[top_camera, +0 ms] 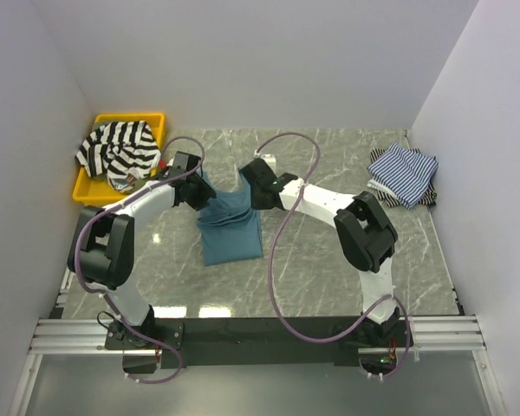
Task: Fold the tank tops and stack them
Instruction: Fold the tank top
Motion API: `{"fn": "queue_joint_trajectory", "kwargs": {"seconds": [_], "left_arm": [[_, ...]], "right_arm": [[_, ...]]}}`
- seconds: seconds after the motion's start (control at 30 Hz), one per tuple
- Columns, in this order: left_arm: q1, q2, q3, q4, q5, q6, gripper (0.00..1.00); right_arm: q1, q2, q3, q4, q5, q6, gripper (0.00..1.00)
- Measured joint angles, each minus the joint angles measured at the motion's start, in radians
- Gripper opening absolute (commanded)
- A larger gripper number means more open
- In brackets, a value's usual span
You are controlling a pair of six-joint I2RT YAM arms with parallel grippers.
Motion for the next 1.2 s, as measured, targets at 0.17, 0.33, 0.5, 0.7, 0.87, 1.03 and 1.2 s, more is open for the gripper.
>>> {"fn": "queue_joint_trajectory", "kwargs": {"seconds": [0.17,0.33,0.5,0.7,0.87,1.03,1.2], "left_arm": [[0.0,0.0,0.033,0.0,0.0,0.021,0.41],[0.0,-0.038,0.019,-0.046,-0.036,0.03,0.46],[0.004,-0.182,-0.085,-0.091,-0.099,-0.016,0.5],[0.032,-0.32,-0.251,-0.108,-0.104,-0.071,0.3],[0.045,-0.268,-0.289,-0.086,-0.072,-0.078,0.11],[0.045,-0.158,-0.285,-0.035,-0.041,-0.077,0.05],[0.045,-0.076,-0.232,-0.02,-0.018,-0.076,0.05]], "right_arm": [[-0.045,0.0,0.005,-0.008,0.0,0.003,0.19],[-0.042,-0.013,-0.014,0.016,-0.028,0.005,0.41],[0.022,-0.078,-0.064,0.021,-0.037,-0.012,0.41],[0.159,-0.147,-0.085,0.043,-0.05,-0.047,0.4],[0.191,-0.113,-0.052,0.028,-0.08,-0.097,0.39],[0.19,-0.03,0.015,0.005,-0.103,-0.146,0.4],[0.182,0.039,0.076,-0.036,-0.11,-0.172,0.41]]}}
